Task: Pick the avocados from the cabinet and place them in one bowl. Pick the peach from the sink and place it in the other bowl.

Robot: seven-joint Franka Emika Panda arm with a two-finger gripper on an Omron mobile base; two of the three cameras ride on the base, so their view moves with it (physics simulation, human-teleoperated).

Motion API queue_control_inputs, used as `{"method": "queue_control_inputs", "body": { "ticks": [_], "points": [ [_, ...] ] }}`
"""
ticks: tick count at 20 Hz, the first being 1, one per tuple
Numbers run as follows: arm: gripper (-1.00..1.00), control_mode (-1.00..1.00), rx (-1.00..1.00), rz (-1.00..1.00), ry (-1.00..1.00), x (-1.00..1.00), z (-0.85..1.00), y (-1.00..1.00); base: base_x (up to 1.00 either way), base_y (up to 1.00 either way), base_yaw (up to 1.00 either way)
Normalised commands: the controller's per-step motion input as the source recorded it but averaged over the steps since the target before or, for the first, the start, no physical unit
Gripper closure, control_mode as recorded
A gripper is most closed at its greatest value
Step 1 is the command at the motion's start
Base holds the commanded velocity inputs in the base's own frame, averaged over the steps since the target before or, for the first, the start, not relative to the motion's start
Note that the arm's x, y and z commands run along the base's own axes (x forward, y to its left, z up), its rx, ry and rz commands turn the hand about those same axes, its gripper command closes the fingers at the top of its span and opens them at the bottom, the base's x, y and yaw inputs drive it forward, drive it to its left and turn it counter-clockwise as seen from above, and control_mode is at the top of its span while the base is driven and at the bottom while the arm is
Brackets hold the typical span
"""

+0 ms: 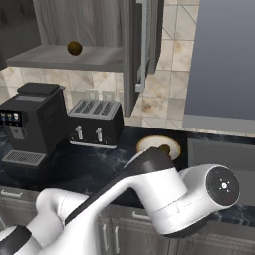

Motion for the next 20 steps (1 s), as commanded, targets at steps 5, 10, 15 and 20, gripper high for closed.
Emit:
{"method": "queue_control_inputs", "body": {
  "ticks": [5,10,15,20],
  "points": [
    [-1.0,-1.0,-0.15,0.01,0.07,-0.27,0.48,0.79,0.0,0.0,0.0],
    [-1.0,-1.0,-0.21,0.0,0.0,-0.28,0.17,0.62,0.0,0.0,0.0],
    [-1.0,-1.0,-0.04,-0.25,-0.06,-0.46,0.01,0.19,0.0,0.0,0.0],
    [-1.0,-1.0,0.0,-0.28,-0.06,-0.11,0.18,0.44,0.0,0.0,0.0]
  ]
}}
